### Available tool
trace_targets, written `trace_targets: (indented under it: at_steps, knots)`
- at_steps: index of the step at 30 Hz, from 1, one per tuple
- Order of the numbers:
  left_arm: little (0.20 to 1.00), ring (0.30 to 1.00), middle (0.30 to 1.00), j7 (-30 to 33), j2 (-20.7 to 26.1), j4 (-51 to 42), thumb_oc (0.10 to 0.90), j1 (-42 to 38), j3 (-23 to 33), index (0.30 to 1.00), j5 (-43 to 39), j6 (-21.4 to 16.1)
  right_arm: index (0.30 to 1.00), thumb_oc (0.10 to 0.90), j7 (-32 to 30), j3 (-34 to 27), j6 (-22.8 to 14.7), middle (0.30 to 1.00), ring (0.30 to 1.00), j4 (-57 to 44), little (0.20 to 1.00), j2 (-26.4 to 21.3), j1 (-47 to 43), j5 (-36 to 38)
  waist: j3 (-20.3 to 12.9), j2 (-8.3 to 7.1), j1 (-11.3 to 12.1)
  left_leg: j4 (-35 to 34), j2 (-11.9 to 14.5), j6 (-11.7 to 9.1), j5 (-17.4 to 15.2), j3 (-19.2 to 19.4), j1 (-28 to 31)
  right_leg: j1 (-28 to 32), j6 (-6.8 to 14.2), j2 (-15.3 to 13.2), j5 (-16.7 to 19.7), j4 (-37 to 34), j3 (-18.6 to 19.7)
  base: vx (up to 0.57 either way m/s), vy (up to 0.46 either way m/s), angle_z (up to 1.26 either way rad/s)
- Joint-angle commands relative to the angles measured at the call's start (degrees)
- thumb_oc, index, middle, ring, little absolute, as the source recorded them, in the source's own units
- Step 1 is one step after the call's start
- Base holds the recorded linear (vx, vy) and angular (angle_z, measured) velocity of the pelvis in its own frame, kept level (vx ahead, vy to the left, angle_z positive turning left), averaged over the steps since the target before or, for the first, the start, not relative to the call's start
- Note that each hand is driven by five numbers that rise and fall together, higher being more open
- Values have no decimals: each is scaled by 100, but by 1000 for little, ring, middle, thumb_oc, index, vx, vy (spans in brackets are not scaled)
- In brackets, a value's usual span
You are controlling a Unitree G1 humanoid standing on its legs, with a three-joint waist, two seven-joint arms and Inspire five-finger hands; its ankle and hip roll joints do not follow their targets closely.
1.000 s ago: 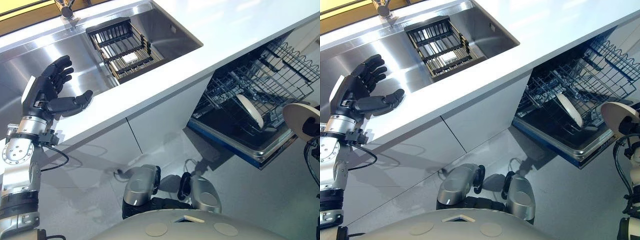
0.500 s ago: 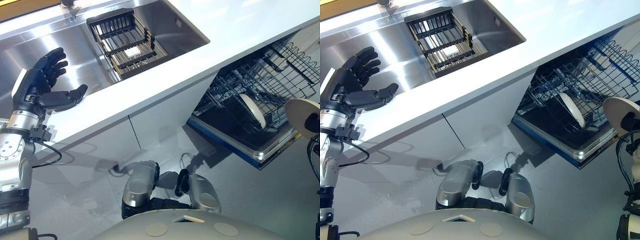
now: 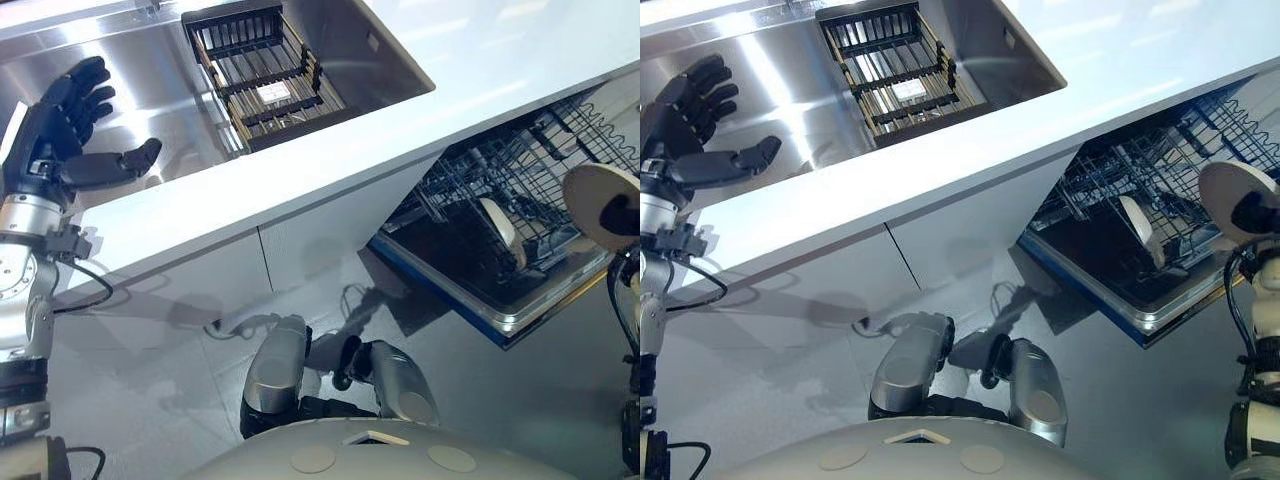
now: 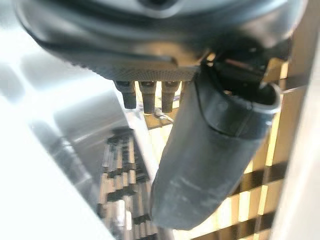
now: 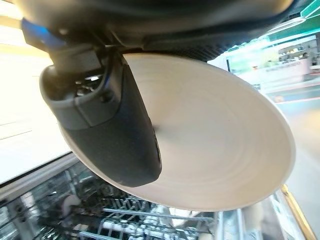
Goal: Pick up plates and place into dishwasher.
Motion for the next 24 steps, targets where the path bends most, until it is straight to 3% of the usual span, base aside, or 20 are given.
trace_targets:
  at_steps: [1,2,3,4,6,8,9,11,13,14,16,21,24]
  knots:
    - [900,900,900,481,129,28,800,-119,-329,900,-292,-171,300,100,-276,15,-174,300,300,233,200,-1009,-790,460,-239,-234,-251,-941,-92,102,212,173,347,-223,58,-141,1103,-273,171,168,-257,39]
    - [900,900,900,776,168,-11,800,-283,-586,900,-364,-211,300,100,-223,104,-116,300,300,17,200,-1170,-1146,854,97,-303,-347,-607,-146,6,211,229,144,-402,103,-150,1225,-743,267,-138,-153,36]
    - [900,900,900,1243,191,18,800,-656,-867,900,-532,-454,300,100,-377,362,161,300,300,-311,200,-1373,-1768,1239,584,-128,-486,-313,-153,-123,325,199,-444,-685,160,-68,1202,-770,325,-498,-105,24]
    - [900,900,900,1666,213,70,800,-950,-1193,900,-753,-878,300,100,-802,750,458,300,300,-784,200,-1440,-2335,1484,585,60,-596,-223,-234,-235,454,154,-1388,-1471,209,7,1011,-775,393,-1044,85,41]
    - [900,900,900,2209,171,286,800,-1837,-1537,900,-1127,-1798,300,100,-2038,1664,829,300,300,-1302,200,-1362,-3896,1875,585,209,-709,-375,-122,-429,777,192,-3089,-2968,144,-25,625,-750,450,-1122,44,70]
    - [900,900,900,2152,241,433,800,-2114,-1598,900,-1588,-2553,300,100,-2888,2137,440,300,300,-1188,200,-1249,-5041,1892,585,253,-726,-869,17,-611,990,123,-3770,-3694,-95,122,404,-1154,623,-409,-69,85]
    - [900,900,900,2040,284,418,800,-2087,-1486,900,-1679,-2598,300,100,-2981,2127,183,300,300,-1135,200,-1312,-5181,2103,585,221,-760,-997,4,-641,1066,89,-3849,-3802,-152,106,488,-1384,625,57,-158,59]
    - [900,900,900,1784,295,233,800,-1866,-1206,900,-1794,-2404,300,100,-3020,1897,-11,300,300,-1248,200,-1369,-4931,2325,585,146,-752,-1135,-59,-620,1025,0,-3668,-3605,-154,178,495,-1521,509,76,-191,44]
    - [900,900,900,1727,244,71,800,-1847,-887,900,-1552,-1932,300,100,-3002,1598,-272,300,300,-1269,200,-1323,-4664,2523,585,-24,-729,-1310,-161,-550,1120,-174,-3546,-3478,-227,371,556,-1621,390,-22,-234,20]
    - [900,900,900,1680,234,96,800,-1787,-723,900,-1391,-1741,300,100,-3084,1408,-689,300,300,-1020,200,-1298,-4317,2552,585,-77,-733,-1417,-178,-485,1081,-260,-3211,-3206,-300,527,486,-1580,333,21,-163,-87]
    - [900,900,900,1564,203,147,800,-1666,-643,900,-1143,-1752,300,100,-3048,1231,-876,300,300,-961,200,-1246,-3978,2330,585,-111,-751,-1543,-183,-460,1149,-318,-2945,-2972,-360,622,512,-1648,302,3,-58,-70]
    - [900,900,900,1296,356,382,800,-1522,-466,900,-1130,-1704,300,100,-2750,1009,-1199,300,300,-889,200,-1359,-3284,1756,585,11,-712,-1803,-219,-531,1210,-292,-1859,-1897,-387,572,358,-1818,262,4,61,-2]
    - [900,900,900,1151,285,382,800,-1400,-357,900,-1180,-1614,300,100,-2502,860,-1451,300,300,-651,200,-1432,-3046,1788,570,64,-704,-1907,-206,-550,1182,-275,-1297,-1321,-391,488,295,-2007,268,75,119,-11]
